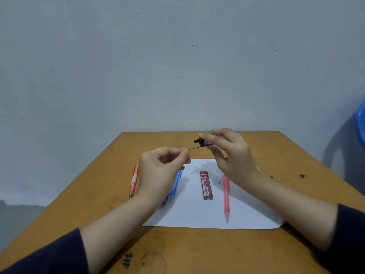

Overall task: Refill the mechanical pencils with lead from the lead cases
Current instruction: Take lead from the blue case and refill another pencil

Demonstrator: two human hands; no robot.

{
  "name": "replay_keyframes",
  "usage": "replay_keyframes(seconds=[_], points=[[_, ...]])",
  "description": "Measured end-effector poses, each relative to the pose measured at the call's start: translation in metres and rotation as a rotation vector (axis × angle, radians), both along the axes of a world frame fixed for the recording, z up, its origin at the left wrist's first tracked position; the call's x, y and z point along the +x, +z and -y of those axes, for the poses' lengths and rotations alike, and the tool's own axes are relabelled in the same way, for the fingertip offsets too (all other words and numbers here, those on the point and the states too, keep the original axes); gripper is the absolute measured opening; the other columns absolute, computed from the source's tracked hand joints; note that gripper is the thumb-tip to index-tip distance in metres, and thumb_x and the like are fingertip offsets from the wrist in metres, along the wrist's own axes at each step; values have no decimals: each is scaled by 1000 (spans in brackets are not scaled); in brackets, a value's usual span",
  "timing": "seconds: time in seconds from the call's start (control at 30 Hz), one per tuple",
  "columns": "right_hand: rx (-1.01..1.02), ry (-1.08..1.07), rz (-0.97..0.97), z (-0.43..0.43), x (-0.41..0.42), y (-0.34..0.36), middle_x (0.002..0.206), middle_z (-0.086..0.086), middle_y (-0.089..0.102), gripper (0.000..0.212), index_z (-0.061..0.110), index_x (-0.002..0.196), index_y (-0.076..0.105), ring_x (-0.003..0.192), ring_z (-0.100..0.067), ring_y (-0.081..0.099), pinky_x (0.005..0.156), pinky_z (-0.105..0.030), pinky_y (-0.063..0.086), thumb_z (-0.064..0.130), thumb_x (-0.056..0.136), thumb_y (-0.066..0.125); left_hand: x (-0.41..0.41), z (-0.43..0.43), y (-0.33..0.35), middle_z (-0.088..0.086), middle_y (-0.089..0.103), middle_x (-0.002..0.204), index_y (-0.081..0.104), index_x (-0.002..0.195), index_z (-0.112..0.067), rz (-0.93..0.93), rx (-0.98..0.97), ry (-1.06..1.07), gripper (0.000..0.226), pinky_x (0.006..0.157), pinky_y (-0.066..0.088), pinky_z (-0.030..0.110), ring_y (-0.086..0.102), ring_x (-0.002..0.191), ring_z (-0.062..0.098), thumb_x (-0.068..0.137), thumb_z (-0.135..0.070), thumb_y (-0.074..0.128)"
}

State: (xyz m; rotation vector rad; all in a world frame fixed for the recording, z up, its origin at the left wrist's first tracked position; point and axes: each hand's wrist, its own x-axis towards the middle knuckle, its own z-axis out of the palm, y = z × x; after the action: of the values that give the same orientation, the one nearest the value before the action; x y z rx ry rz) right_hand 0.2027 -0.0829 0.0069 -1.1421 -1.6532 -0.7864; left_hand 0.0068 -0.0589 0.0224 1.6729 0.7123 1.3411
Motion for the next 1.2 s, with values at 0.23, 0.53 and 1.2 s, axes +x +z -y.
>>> replay_keyframes(seconds=[0.23,0.53,1.2], points=[[-46,36,-81,3,-4,2,94,-3,64,34,14,114,68,84,-20,63,67,-43,53,3,82,65,-2,0,3,-1,74,76,73,84,-14,95,38,38,6,73,58,29,71,77,14,83,-9,70],[-147,65,-243,5,-11,2,96,2,63,40,19,116,67,87,-13,62,77,-23,49,2,80,69,-2,1,6,-1,74,83,72,87,-15,164,60,48,8,77,57,24,70,84,12,84,-9,68],[-261,96,-311,11,-22,4,96,8,61,42,23,117,66,91,-2,55,81,-6,38,5,80,69,-2,-3,4,-6,75,87,73,92,-20,104,21,17,12,80,57,25,70,89,9,82,-18,68]])
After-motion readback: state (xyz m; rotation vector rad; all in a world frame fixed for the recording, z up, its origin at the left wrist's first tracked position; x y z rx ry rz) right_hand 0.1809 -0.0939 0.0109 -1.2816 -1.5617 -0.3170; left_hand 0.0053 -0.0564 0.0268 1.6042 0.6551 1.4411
